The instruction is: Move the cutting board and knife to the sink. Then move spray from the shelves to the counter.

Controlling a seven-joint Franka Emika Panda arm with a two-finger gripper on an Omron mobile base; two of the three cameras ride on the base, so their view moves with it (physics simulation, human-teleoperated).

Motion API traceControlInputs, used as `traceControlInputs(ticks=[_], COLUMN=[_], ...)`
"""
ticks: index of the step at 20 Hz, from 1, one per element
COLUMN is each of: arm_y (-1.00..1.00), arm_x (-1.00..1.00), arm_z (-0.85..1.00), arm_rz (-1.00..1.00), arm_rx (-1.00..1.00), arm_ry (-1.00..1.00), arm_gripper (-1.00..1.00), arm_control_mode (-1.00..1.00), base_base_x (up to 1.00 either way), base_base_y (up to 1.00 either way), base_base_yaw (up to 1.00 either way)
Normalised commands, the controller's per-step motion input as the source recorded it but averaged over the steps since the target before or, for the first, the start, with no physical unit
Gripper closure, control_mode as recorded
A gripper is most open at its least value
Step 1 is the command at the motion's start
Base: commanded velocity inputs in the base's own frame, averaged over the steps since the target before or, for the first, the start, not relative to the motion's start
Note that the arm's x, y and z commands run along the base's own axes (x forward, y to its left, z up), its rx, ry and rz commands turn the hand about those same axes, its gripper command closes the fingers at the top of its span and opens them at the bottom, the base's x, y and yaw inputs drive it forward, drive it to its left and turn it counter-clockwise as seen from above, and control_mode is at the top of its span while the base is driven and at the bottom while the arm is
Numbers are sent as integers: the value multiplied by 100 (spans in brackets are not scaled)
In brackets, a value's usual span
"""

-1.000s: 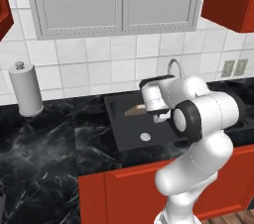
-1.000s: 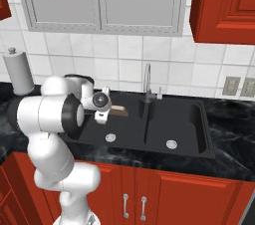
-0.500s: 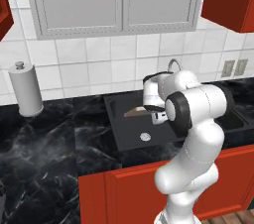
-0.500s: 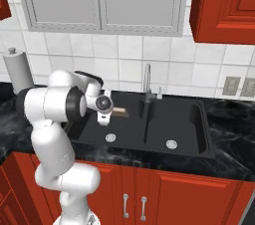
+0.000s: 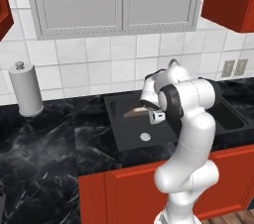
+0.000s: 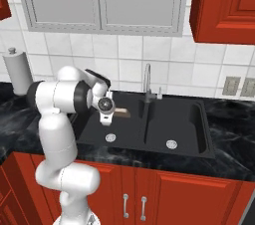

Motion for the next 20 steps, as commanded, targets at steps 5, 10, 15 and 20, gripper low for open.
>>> traceControlInputs(ticks=[5,10,15,20], arm_y=[2,0,0,0], arm_x=[30,28,16,2], arm_z=[-15,-15,-18,-23], arm_rz=[0,0,0,0], arm_rx=[-2,0,0,0], arm_ry=[0,0,0,0], arm_gripper=[100,100,100,100], arm_control_mode=[-100,-100,-100,-100], base_base_x=[0,0,0,0], base_base_y=[0,0,0,0], base_base_yaw=[0,0,0,0])
